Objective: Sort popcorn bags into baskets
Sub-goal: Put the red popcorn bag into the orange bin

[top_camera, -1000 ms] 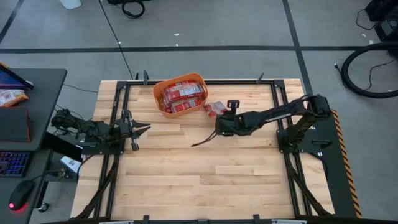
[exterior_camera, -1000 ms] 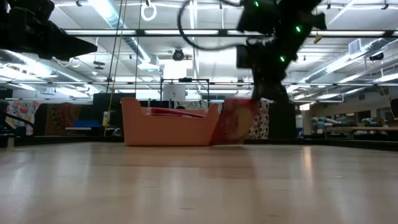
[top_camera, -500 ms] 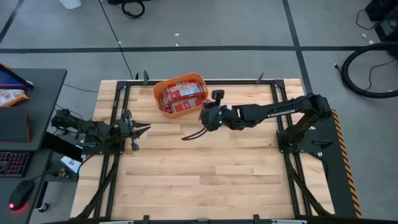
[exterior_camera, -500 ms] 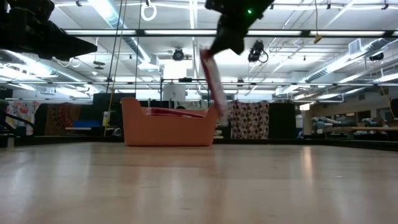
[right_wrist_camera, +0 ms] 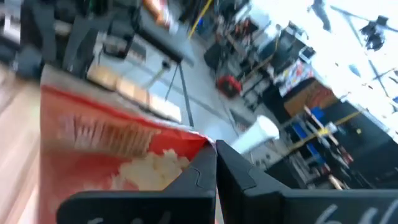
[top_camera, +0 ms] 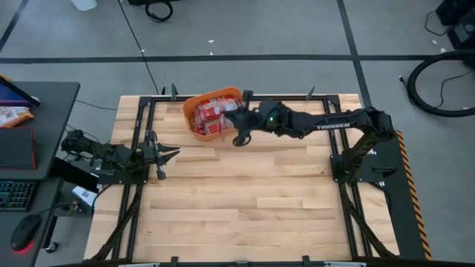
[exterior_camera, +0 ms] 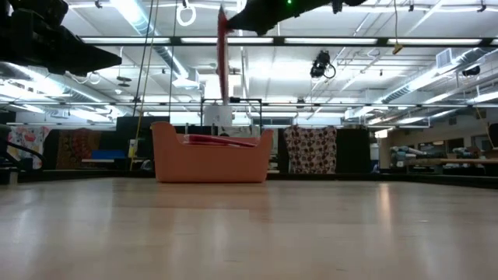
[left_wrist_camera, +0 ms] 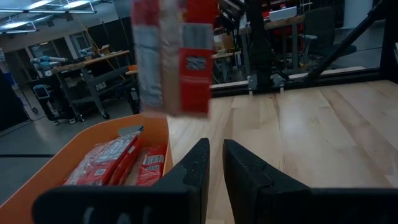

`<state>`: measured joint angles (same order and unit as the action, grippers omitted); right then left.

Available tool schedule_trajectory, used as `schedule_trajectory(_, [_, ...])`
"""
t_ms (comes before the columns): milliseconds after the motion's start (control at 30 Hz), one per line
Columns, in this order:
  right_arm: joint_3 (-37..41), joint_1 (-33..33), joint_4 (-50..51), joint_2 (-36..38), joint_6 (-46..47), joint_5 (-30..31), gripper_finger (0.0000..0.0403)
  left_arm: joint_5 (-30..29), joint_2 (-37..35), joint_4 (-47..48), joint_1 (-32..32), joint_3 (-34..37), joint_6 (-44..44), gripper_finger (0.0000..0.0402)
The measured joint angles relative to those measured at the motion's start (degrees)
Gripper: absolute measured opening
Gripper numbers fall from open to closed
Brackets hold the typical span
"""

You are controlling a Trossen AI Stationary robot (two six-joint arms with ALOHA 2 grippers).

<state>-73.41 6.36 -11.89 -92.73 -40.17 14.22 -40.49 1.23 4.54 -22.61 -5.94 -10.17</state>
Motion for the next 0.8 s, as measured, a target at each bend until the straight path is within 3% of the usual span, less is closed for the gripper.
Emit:
schedule_trajectory(267, [0.00,5.22,-3.91,0.00,5.84,-7.59,0.0005,0.00,-0.02,0.00,0.00,0.00,-0.02,0.0050])
schedule_trajectory(500, [0.00,7.81,-5.38,-0.27,9.81,-8.77,0.0005,0.00,-0.02,0.00,0.00,-0.02,-0.09,0.0050])
schedule_trajectory(633, [-0.27,8.03,-12.14,-3.65,9.39,-9.42,0.0004,-0.44,0.00,-0.46,0.00,-0.02,-1.22,0.0050])
schedule_trajectory(800, [-6.01,8.37,-12.50,-10.60,8.77,-9.52,0.0004,-0.42,0.00,-0.64,0.00,-0.02,-2.27,0.0050])
